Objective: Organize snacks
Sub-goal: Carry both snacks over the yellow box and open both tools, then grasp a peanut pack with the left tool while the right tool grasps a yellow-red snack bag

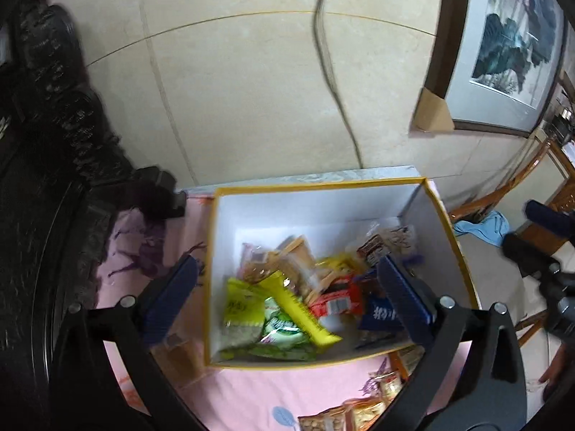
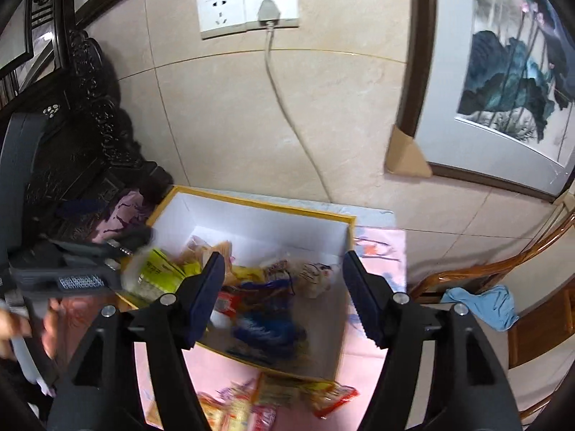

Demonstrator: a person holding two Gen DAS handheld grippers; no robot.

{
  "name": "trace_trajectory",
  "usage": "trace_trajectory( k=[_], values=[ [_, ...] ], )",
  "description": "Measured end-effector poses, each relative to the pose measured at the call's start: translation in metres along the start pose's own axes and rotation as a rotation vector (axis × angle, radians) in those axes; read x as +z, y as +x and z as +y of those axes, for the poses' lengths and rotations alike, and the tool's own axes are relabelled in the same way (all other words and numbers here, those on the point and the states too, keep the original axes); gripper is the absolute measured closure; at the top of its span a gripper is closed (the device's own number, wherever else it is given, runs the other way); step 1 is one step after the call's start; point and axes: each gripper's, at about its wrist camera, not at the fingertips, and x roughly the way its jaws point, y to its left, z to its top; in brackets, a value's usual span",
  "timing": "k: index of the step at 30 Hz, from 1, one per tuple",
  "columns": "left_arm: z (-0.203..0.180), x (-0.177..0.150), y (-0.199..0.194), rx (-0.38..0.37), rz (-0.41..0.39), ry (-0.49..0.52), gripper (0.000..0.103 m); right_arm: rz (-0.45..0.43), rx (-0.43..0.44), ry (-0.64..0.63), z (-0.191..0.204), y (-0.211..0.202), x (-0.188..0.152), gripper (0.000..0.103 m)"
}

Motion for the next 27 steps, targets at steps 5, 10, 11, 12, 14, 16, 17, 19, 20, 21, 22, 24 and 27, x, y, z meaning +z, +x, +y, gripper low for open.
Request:
trace_trajectory(
  k=[5, 10, 11, 12, 14, 16, 17, 19, 20, 21, 22, 24, 27],
  values=[
    [0.028, -0.053, -0.005, -0.049, 0.040, -0.117, 0.002, 0.137, 0.018, -0.004, -0.033, 0.015, -0.082, 0.034],
    [0.053, -0.119, 0.003, -0.079, 0.154, -0.200, 0.002, 0.227, -0.018, -0.099, -0.037, 0.044, -0.156, 0.034],
    [0.059, -0.132, 0.006, -0.073, 0.188, -0.211, 0.002, 0.235, -0.029, -0.134, -0.036, 0.052, -0.167, 0.034],
    [0.063, -0.142, 0.007, -0.066, 0.208, -0.217, 0.002, 0.237, -0.030, -0.149, -0.036, 0.057, -0.172, 0.034],
    [0.075, -0.162, 0.008, -0.039, 0.252, -0.232, 0.002, 0.234, -0.021, -0.166, -0.038, 0.069, -0.177, 0.034],
    [0.088, -0.177, 0.006, -0.016, 0.282, -0.257, 0.002, 0.257, -0.008, -0.190, -0.038, 0.087, -0.181, 0.034],
    [0.094, -0.184, 0.004, -0.007, 0.294, -0.270, 0.002, 0.271, -0.003, -0.202, -0.037, 0.094, -0.182, 0.034],
    [0.103, -0.195, 0.000, 0.008, 0.308, -0.293, 0.002, 0.301, -0.007, -0.243, -0.031, 0.111, -0.186, 0.034],
    [0.106, -0.199, -0.003, 0.014, 0.312, -0.302, 0.002, 0.308, -0.020, -0.268, -0.028, 0.119, -0.189, 0.034],
    [0.109, -0.203, -0.005, 0.019, 0.315, -0.307, 0.002, 0.302, -0.033, -0.290, -0.025, 0.123, -0.192, 0.034],
    [0.110, -0.205, -0.007, 0.020, 0.317, -0.308, 0.002, 0.282, -0.022, -0.293, -0.024, 0.124, -0.192, 0.033],
    [0.109, -0.209, -0.009, 0.005, 0.318, -0.302, 0.002, 0.273, 0.017, -0.260, -0.025, 0.124, -0.193, 0.044],
    [0.092, -0.213, -0.011, -0.057, 0.329, -0.242, 0.002, 0.300, 0.037, -0.190, -0.026, 0.121, -0.193, 0.066]
  ],
)
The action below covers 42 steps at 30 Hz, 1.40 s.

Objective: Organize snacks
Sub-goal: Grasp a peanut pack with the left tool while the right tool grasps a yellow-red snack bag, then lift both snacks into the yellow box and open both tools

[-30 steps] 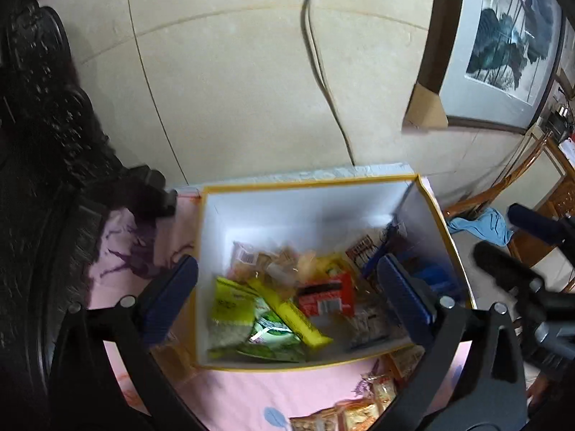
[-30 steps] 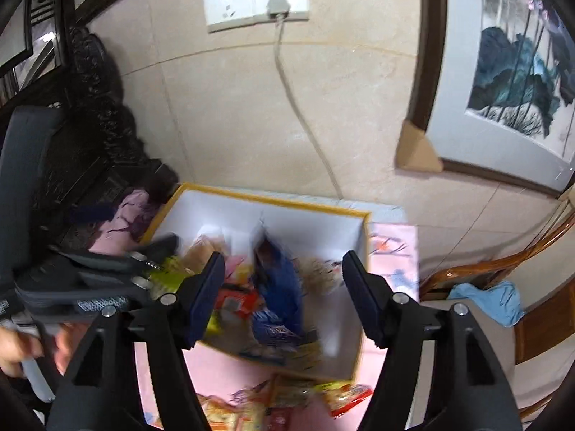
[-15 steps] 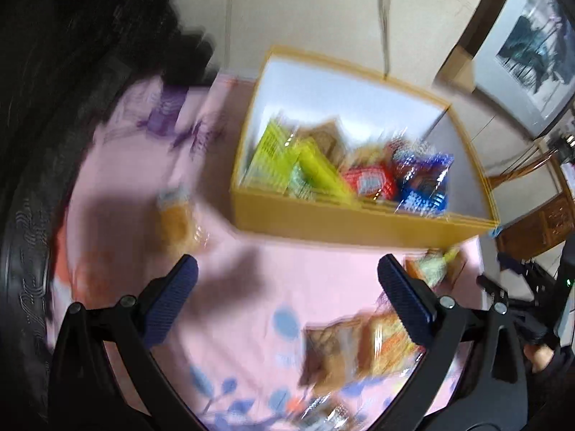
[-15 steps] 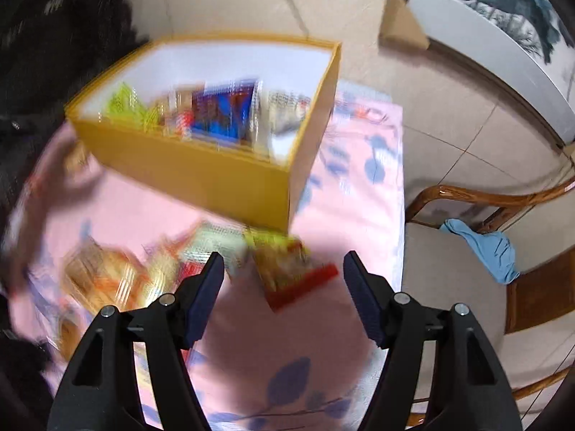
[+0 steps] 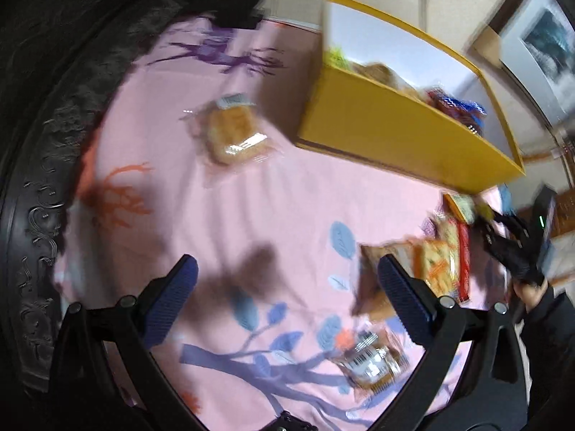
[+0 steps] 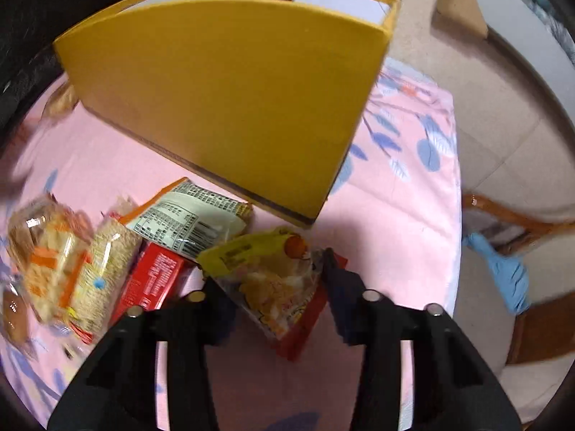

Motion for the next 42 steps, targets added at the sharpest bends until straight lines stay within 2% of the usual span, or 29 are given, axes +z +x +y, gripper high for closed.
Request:
trace_trajectory(
  k=[4, 6, 9, 10, 15, 16, 18, 20, 23, 26, 33, 36, 42],
  values=[
    [-0.037, -0.014, 0.019, -0.062, 0.072, 0.098, 0.002, 0.020, 0.049, 0.071, 0.008, -0.014, -0.016, 0.067],
    [-0.060, -0.019, 0.033, -0.068, 0.091, 0.136, 0.002, 0.026, 0.071, 0.089, 0.017, -0.025, -0.033, 0.067],
    [-0.084, -0.024, 0.051, -0.035, 0.106, 0.181, 0.002, 0.030, 0.093, 0.114, 0.031, -0.041, -0.056, 0.067],
    [-0.092, -0.025, 0.059, -0.003, 0.112, 0.198, 0.002, 0.030, 0.100, 0.137, 0.033, -0.045, -0.064, 0.067],
    [-0.103, -0.027, 0.086, 0.046, 0.135, 0.212, 0.002, 0.023, 0.112, 0.213, 0.034, -0.053, -0.080, 0.067],
    [-0.104, -0.028, 0.093, 0.042, 0.144, 0.206, 0.004, 0.022, 0.112, 0.222, 0.035, -0.053, -0.081, 0.067],
    [-0.105, -0.032, 0.101, 0.030, 0.150, 0.208, 0.032, 0.023, 0.110, 0.227, 0.033, -0.050, -0.081, 0.067],
    [-0.112, -0.036, 0.100, 0.067, 0.110, 0.262, 0.049, 0.025, 0.103, 0.232, 0.036, -0.050, -0.081, 0.067],
    [-0.114, -0.038, 0.097, 0.063, 0.090, 0.276, 0.064, 0.028, 0.093, 0.233, 0.037, -0.048, -0.079, 0.067],
    [-0.105, -0.038, 0.092, 0.035, 0.094, 0.242, 0.067, 0.033, 0.082, 0.230, 0.039, -0.049, -0.077, 0.068],
    [-0.100, -0.037, 0.039, -0.022, 0.006, 0.224, 0.067, -0.049, 0.113, 0.261, 0.040, -0.084, -0.056, 0.068],
    [-0.106, -0.032, 0.014, -0.048, -0.041, 0.225, 0.067, -0.096, 0.130, 0.235, 0.049, -0.102, -0.038, 0.068],
    [-0.124, -0.009, -0.011, -0.065, -0.096, 0.233, 0.067, -0.159, 0.143, 0.161, 0.073, -0.128, -0.007, 0.068]
  ],
)
